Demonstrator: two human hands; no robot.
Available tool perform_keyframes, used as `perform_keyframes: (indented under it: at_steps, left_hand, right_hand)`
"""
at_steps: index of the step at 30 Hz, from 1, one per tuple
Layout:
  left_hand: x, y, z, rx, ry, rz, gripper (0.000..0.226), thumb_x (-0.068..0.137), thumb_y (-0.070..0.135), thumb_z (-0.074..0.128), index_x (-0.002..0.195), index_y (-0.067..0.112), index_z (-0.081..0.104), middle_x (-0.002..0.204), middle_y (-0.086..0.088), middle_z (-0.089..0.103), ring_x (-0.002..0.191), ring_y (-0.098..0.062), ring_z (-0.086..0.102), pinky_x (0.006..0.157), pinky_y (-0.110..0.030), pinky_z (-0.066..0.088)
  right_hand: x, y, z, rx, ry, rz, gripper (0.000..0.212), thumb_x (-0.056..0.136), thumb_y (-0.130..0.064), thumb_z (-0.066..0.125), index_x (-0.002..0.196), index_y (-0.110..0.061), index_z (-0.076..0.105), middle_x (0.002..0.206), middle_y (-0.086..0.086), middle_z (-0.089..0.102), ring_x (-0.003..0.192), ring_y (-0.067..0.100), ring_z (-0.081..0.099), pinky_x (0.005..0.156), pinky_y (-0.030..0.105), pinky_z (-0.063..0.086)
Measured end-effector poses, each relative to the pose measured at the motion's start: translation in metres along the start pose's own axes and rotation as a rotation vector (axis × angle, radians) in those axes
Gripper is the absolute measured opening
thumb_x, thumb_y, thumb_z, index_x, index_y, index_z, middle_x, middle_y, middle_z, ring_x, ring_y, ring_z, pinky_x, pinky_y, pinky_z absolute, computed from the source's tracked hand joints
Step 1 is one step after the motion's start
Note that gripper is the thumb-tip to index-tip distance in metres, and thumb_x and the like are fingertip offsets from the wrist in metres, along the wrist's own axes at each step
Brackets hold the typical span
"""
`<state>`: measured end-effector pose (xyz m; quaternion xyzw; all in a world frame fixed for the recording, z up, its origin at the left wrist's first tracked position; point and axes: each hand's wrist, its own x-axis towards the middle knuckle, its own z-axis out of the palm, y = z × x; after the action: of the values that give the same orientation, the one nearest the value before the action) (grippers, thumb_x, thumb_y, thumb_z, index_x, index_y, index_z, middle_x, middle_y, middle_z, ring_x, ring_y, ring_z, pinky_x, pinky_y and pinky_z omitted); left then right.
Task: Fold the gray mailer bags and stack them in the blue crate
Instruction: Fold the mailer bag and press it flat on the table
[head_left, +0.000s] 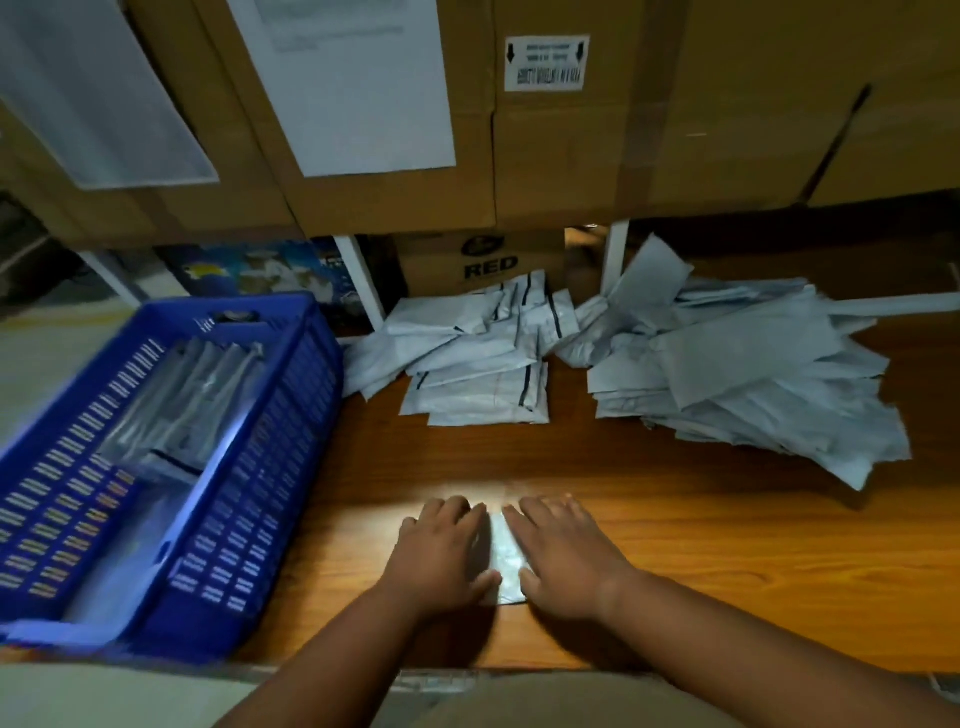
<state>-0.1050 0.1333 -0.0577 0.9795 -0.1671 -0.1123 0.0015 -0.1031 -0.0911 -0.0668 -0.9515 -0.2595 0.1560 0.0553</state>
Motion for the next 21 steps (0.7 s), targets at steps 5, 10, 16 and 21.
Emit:
perform_keyframes:
  at_steps: [5,10,16,21]
  left_hand:
    - [0.009,-0.019,-0.020,-0.065,-0.174,-0.096,0.049,0.080,0.065,0.077,0.117,0.036,0.064,0.121,0.002,0.059,0.119,-0.026,0.053,0.098,-0.047,0.049]
    - [-0.003,-0.027,-0.013,-0.040,-0.271,-0.135,0.045,0.080,0.065,0.078,0.103,0.028,0.068,0.117,-0.005,0.058,0.115,-0.030,0.054,0.091,-0.042,0.050]
    - [-0.025,-0.032,-0.009,-0.431,-0.223,-0.277,0.047,0.072,0.035,0.091,0.104,0.026,0.059,0.108,0.001,0.066,0.098,-0.021,0.063,0.077,-0.036,0.054]
    - [-0.035,-0.066,-0.064,-0.518,-0.118,-0.291,0.023,0.088,0.034,0.086,0.104,0.027,0.071,0.103,0.006,0.069,0.092,-0.013,0.068,0.081,-0.035,0.061]
  right_hand:
    - [0.038,-0.022,-0.030,-0.057,-0.063,-0.075,0.066,0.090,-0.056,0.069,0.145,-0.025,0.049,0.137,0.009,0.056,0.127,0.035,0.049,0.104,0.048,0.045]
    - [0.059,-0.031,-0.047,-0.077,-0.144,-0.120,0.028,0.088,-0.045,0.079,0.111,-0.030,0.072,0.121,0.001,0.057,0.114,0.026,0.052,0.088,0.040,0.051]
    - [0.076,-0.039,-0.052,0.026,-0.223,-0.144,0.011,0.091,-0.030,0.077,0.093,-0.030,0.066,0.104,-0.005,0.067,0.095,0.022,0.064,0.081,0.039,0.057]
    - [0.094,-0.059,-0.122,0.034,-0.146,-0.257,0.010,0.096,-0.026,0.074,0.105,-0.026,0.069,0.105,-0.006,0.069,0.091,0.014,0.059,0.073,0.032,0.045]
